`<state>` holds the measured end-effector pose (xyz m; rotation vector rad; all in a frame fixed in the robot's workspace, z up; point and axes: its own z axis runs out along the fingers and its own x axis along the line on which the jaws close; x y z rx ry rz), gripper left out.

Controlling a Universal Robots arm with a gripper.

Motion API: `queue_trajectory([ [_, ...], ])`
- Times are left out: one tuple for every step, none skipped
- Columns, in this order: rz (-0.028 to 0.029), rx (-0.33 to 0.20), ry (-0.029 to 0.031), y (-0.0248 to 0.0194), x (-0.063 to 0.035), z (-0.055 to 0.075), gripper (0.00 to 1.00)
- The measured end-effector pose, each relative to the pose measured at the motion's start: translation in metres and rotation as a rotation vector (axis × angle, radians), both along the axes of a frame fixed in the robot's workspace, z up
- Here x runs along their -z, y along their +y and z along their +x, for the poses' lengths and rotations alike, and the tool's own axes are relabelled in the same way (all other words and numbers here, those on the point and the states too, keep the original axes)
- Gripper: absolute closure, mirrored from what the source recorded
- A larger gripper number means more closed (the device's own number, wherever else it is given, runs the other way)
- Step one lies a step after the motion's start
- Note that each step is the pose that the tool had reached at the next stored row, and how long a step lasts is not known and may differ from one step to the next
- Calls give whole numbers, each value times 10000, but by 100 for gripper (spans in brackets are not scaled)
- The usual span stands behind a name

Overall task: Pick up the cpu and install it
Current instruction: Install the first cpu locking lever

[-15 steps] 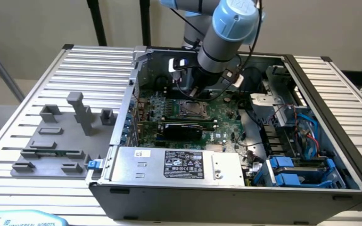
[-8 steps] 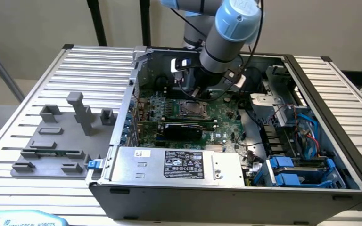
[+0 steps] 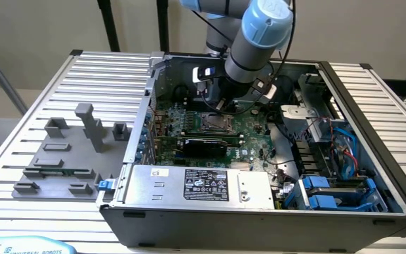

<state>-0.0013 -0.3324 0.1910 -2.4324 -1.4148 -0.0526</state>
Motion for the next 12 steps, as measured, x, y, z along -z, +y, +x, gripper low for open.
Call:
queue_trajectory([
  [18, 0, -25, 0, 3, 0, 89],
  [46, 0, -45, 0, 5, 1, 89],
  [81, 0, -60, 1, 7, 2, 89],
  [120, 0, -73, 1, 6, 2, 89],
  [170, 1, -79, 1, 7, 3, 89],
  [228, 2, -84, 1, 7, 4, 89],
  [289, 2, -88, 1, 7, 4, 89],
  [351, 2, -95, 3, 9, 5, 89],
  [397, 1, -92, 2, 9, 5, 89],
  [429, 2, -90, 2, 7, 4, 89],
  [447, 3, -90, 1, 7, 4, 89],
  [461, 2, -91, -2, 4, 5, 89],
])
